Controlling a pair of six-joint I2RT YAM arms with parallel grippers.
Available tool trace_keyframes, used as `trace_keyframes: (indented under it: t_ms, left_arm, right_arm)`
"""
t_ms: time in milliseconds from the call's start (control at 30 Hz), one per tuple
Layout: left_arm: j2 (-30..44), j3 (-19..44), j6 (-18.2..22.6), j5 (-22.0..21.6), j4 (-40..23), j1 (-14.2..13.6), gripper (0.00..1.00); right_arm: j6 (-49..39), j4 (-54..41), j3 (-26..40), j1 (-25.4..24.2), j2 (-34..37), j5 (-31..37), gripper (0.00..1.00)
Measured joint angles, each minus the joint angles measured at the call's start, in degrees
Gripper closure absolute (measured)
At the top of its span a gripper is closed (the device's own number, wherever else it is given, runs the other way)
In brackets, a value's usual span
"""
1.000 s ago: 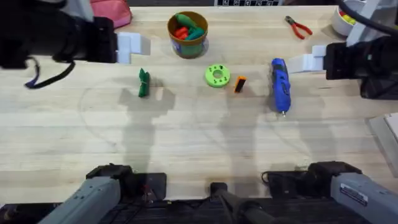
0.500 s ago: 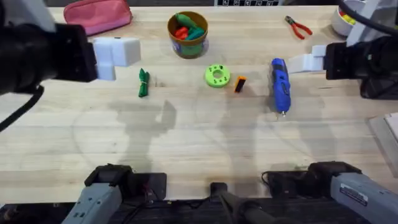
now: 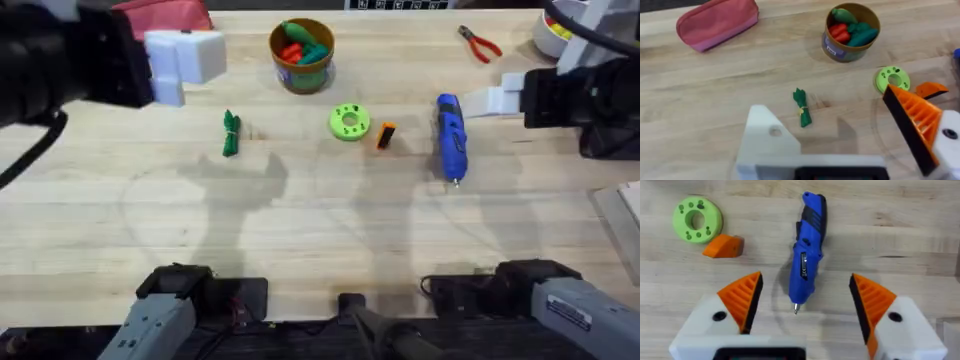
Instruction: Pick up the gripper from the table and insert it into the empty holder that is missing its gripper. Then pick up a screw, insert it into the mounting hole, and use the screwdriver to tighten it. Finally, clean up the table by picking up the vegetable and placing it into the bucket.
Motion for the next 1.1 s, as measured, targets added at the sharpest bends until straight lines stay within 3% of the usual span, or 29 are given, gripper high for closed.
trace_keyframes:
  t_ms: [167,433,567,833,1100]
  left_arm:
    - [-2.28,-5.82,1.62,2.31,9.93,0.00,0.015]
    - [-16.46,-30.40,2.44,5.95,35.12,0.00,0.016]
    - [-24.16,-42.08,2.58,8.15,43.89,0.00,0.016]
    - [-38.38,-57.64,2.60,11.39,52.78,0.00,0.015]
    - [-44.92,-63.82,2.62,17.22,55.69,0.00,0.015]
  right_arm:
    - [0.00,0.02,0.00,0.00,0.00,0.00,0.007]
    - [0.00,0.00,0.00,0.00,0.00,0.00,0.007]
    - [0.00,0.02,0.00,0.00,0.00,0.00,0.007]
    - [0.00,0.00,0.00,0.00,0.00,0.00,0.008]
    - [0.00,0.02,0.00,0.00,0.00,0.00,0.008]
